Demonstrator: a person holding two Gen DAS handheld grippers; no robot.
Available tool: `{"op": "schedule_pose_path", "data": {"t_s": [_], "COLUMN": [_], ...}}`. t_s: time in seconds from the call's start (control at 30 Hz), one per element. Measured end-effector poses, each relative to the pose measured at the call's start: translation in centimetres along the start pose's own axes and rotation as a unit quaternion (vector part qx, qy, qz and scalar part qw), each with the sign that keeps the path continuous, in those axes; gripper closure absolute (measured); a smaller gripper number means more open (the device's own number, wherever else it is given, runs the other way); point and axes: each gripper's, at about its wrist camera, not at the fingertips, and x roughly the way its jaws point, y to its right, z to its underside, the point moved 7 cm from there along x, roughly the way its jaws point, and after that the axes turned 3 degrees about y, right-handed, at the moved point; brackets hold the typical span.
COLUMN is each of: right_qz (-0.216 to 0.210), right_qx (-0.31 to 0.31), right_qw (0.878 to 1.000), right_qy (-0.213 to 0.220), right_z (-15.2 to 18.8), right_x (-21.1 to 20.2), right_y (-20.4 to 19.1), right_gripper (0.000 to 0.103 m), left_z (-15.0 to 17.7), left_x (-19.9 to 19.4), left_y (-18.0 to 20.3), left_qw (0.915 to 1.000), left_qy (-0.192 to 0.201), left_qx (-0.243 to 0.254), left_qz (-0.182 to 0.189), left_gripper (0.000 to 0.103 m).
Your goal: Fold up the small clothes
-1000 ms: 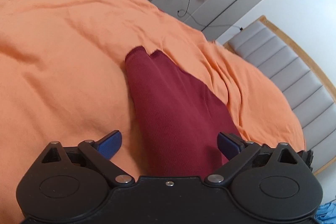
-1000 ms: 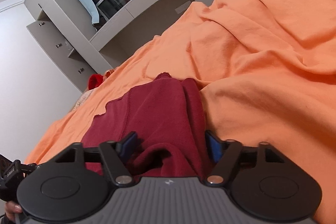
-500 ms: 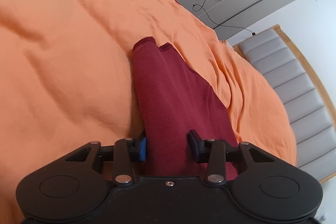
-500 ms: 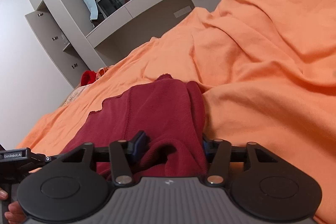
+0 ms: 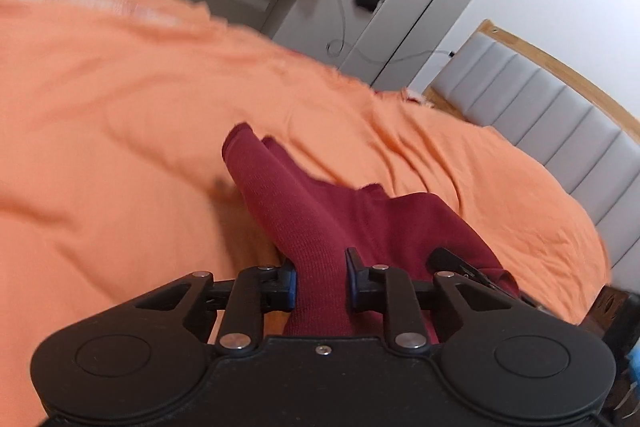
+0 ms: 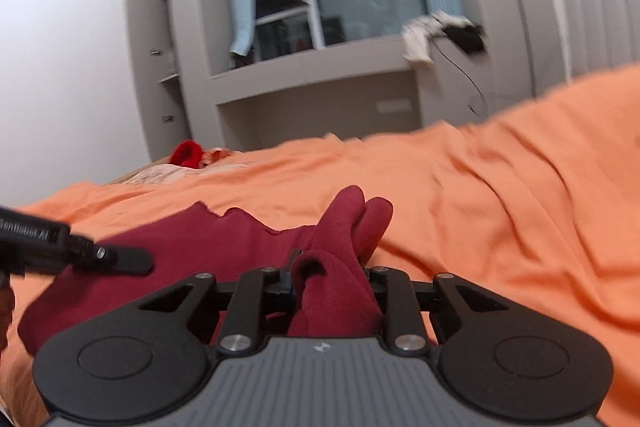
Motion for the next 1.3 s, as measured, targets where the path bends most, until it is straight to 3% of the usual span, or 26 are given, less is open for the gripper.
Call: {"op": "schedule_pose_path", "data": {"t_s": [0.1, 0.23, 0.53, 0.63, 0.77, 0.93, 1.13, 1.17, 1.3], "right_qz": [-0.012, -0.032, -0.059, -0.057, -0.050, -0.055, -0.058, -0.058, -0.050], "right_qx": [-0.023, -0.018, -0.009, -0.011, -0.002, 0.066, 0.121, 0.130, 0.156], "right_qw": [1.000, 0.999, 0.998, 0.998, 0.999, 0.996, 0.991, 0.989, 0.986], "right_qy": [0.013, 0.026, 0.037, 0.024, -0.007, -0.020, -0.028, -0.029, -0.031], "right_z": [-0.8, -1.9, -3.8, -3.0, -1.0, 0.6, 2.2, 2.3, 2.6], "right_x": [1.2, 4.7, 12.8, 14.8, 16.8, 17.3, 16.8, 16.8, 16.6], "right_y": [-2.9, -6.8, -13.8, -14.4, -13.7, -11.4, -8.2, -7.8, -6.7], "right_gripper": [0.079, 0.079, 0.079, 0.079, 0.079, 0.075, 0.057, 0.055, 0.026], "left_z": [-1.6, -3.3, -7.7, -8.1, -7.2, -6.1, -5.8, -5.8, -5.8], "left_x": [-2.0, -4.5, -7.9, -7.4, -5.6, -5.4, -5.4, -5.4, -5.6], "left_y": [-0.3, -2.7, -10.2, -11.9, -13.4, -15.1, -15.7, -15.7, -15.4], "left_qw": [0.9970, 0.9893, 0.9743, 0.9721, 0.9729, 0.9724, 0.9688, 0.9681, 0.9667], "left_qy": [0.046, 0.098, 0.175, 0.169, 0.132, 0.113, 0.104, 0.103, 0.100], "left_qx": [0.058, 0.098, 0.053, 0.044, 0.044, 0.032, 0.031, 0.032, 0.028], "left_qz": [-0.021, -0.046, -0.132, -0.157, -0.185, -0.201, -0.223, -0.226, -0.234], "left_gripper": [0.079, 0.079, 0.079, 0.078, 0.077, 0.074, 0.067, 0.062, 0.041]}}
